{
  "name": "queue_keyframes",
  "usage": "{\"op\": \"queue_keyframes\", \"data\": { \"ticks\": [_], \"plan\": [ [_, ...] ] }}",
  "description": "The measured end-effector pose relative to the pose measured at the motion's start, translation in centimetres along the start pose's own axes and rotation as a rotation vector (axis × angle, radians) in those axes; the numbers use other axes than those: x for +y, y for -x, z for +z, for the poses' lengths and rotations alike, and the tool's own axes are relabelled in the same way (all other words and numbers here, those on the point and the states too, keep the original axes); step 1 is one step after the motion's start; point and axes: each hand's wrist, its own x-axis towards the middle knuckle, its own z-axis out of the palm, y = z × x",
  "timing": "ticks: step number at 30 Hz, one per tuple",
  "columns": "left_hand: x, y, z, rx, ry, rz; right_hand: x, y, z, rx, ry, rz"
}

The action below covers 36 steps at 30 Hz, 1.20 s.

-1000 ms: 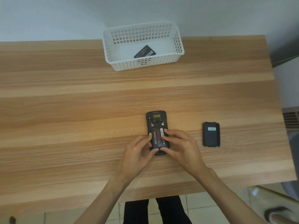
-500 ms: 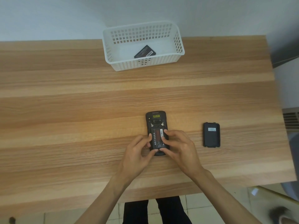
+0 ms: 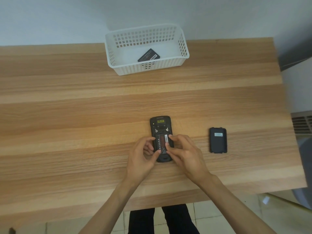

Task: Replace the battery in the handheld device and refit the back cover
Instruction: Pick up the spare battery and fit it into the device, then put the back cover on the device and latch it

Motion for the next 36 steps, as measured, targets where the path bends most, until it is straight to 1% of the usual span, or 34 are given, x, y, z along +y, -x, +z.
{"op": "queue_keyframes", "data": {
  "ticks": [3, 5, 8, 11, 13, 15, 18, 20, 23, 25, 28, 30, 32, 34, 36],
  "plan": [
    [0.1, -0.2, -0.3, -0.037, 0.016, -0.042, -0.4, -0.2, -0.7, -0.046, -0.065, 0.045],
    [0.0, -0.3, -0.4, -0.056, 0.025, -0.065, -0.4, -0.4, -1.9, -0.044, -0.142, 0.122],
    [0.2, -0.3, -0.6, -0.061, 0.049, -0.100, 1.0, -0.1, -4.0, 0.072, -0.186, 0.287],
    [0.2, -0.2, -0.6, -0.052, 0.076, -0.115, 3.6, 1.0, -6.2, 0.214, -0.037, 0.530],
    [0.2, -0.2, -0.5, -0.058, 0.080, -0.125, 5.4, 1.9, -7.4, 0.249, 0.064, 0.709],
    [0.3, -0.2, -0.6, -0.064, 0.079, -0.132, 6.8, 2.8, -8.2, 0.229, 0.093, 0.847],
    [0.4, -0.2, -0.7, -0.068, 0.083, -0.136, 7.5, 3.4, -8.3, 0.146, 0.054, 0.929],
    [0.5, -0.1, -0.7, -0.070, 0.082, -0.142, 7.6, 3.4, -8.0, 0.128, 0.012, 0.905],
    [0.8, -0.2, -0.9, -0.086, 0.069, -0.154, 7.5, 2.9, -7.5, 0.142, -0.139, 0.880],
    [1.1, -0.2, -1.3, -0.104, 0.085, -0.169, 7.4, 2.5, -7.4, 0.127, -0.179, 0.848],
    [1.6, -0.2, -1.8, -0.094, 0.128, -0.202, 6.4, 1.8, -8.0, 0.162, -0.183, 0.746],
    [1.9, -0.3, -2.0, -0.056, 0.117, -0.223, 5.3, 1.2, -8.6, 0.224, -0.256, 0.666],
    [2.4, -0.4, -2.1, -0.053, 0.097, -0.231, 3.7, 0.4, -8.9, 0.256, -0.337, 0.538],
    [2.9, -0.4, -2.2, -0.081, 0.112, -0.242, 2.0, -0.6, -8.8, 0.235, -0.412, 0.420],
    [3.4, -0.5, -2.1, -0.115, 0.196, -0.284, 0.5, -1.3, -8.3, 0.207, -0.454, 0.324]
  ]
}}
